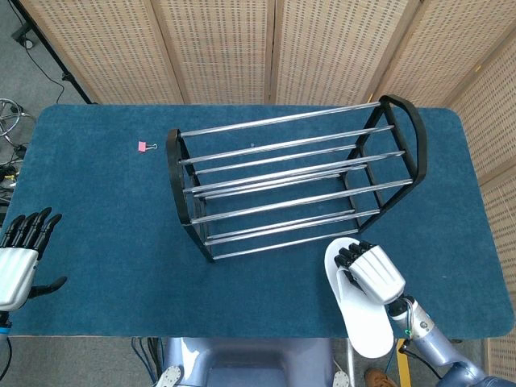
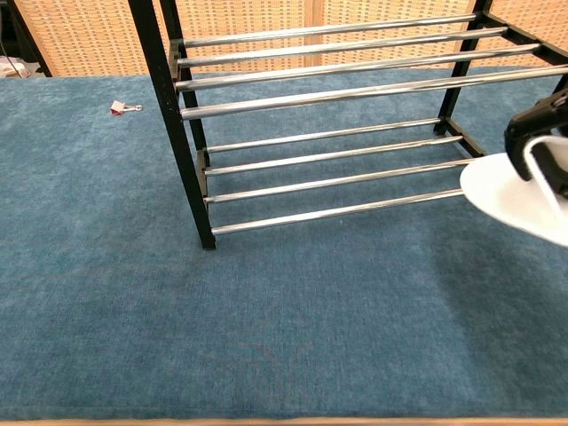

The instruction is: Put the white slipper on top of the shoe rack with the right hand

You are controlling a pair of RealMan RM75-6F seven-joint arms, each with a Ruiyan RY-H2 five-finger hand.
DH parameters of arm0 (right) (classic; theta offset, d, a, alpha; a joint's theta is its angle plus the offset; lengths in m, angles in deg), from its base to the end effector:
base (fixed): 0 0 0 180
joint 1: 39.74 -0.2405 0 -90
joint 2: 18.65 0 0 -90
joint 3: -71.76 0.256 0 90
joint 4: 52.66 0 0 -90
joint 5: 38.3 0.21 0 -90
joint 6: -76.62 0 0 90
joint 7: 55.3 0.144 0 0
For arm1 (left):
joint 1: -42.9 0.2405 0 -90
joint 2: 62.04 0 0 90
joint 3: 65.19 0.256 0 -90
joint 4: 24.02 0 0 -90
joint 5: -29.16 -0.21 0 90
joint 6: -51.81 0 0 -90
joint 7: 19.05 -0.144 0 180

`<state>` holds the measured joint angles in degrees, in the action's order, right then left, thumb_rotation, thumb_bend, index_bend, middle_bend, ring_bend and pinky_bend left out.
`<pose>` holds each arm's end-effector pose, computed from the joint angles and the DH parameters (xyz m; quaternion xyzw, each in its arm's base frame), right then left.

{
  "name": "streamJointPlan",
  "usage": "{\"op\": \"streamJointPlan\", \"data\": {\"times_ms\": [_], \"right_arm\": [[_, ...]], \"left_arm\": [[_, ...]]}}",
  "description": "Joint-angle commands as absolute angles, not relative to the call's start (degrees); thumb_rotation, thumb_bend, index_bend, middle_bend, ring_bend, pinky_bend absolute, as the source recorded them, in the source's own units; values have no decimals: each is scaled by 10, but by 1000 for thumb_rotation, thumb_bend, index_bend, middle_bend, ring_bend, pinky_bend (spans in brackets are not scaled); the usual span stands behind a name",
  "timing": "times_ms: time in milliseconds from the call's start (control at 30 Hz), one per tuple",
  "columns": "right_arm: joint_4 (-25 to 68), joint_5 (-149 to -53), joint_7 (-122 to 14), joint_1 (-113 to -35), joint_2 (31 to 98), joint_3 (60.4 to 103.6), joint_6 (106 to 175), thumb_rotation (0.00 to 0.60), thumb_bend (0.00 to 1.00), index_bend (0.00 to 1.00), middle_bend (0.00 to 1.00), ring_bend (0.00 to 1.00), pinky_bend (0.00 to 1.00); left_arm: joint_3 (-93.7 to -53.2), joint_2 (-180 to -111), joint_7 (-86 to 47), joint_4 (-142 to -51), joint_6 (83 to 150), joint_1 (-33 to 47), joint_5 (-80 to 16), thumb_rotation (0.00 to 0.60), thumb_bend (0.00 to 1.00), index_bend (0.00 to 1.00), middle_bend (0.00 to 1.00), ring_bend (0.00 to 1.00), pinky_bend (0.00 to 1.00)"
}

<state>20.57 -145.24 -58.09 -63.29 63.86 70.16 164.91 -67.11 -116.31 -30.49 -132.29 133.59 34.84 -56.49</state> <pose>-0.2262 -0.2421 0.0575 0.7464 -0.1721 0.5012 0.4026 -0.2607 0.1879 0.1772 -0.6428 -0.3609 -0.3569 0.5737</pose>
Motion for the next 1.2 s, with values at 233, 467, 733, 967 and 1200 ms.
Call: {"op": "streamJointPlan", "data": {"times_ms": [233, 467, 733, 967, 1200], "right_arm": [[254, -1479, -597, -628, 590, 703, 1685, 600, 646, 687, 632, 619, 682], [304, -1479, -609, -631, 558, 726, 1701, 600, 646, 688, 635, 619, 682], [367, -1464, -620, -638, 535, 761, 1705, 600, 646, 689, 636, 619, 682], [395, -1437, -627, -666, 563, 787, 1657, 600, 645, 687, 637, 620, 682], [371, -1411, -640, -687, 608, 799, 1617, 600, 646, 687, 637, 621, 682]], "left_arm": [[-671, -1163, -306, -1324, 1337, 349, -565, 600, 0, 0, 0, 0, 0], [-671, -1160, -300, -1325, 1339, 350, -565, 600, 0, 0, 0, 0, 0], [-673, -1156, -292, -1324, 1341, 351, -566, 600, 0, 0, 0, 0, 0], [-672, -1157, -294, -1325, 1341, 350, -567, 600, 0, 0, 0, 0, 0], [-674, -1151, -277, -1324, 1340, 350, -566, 600, 0, 0, 0, 0, 0]]}}
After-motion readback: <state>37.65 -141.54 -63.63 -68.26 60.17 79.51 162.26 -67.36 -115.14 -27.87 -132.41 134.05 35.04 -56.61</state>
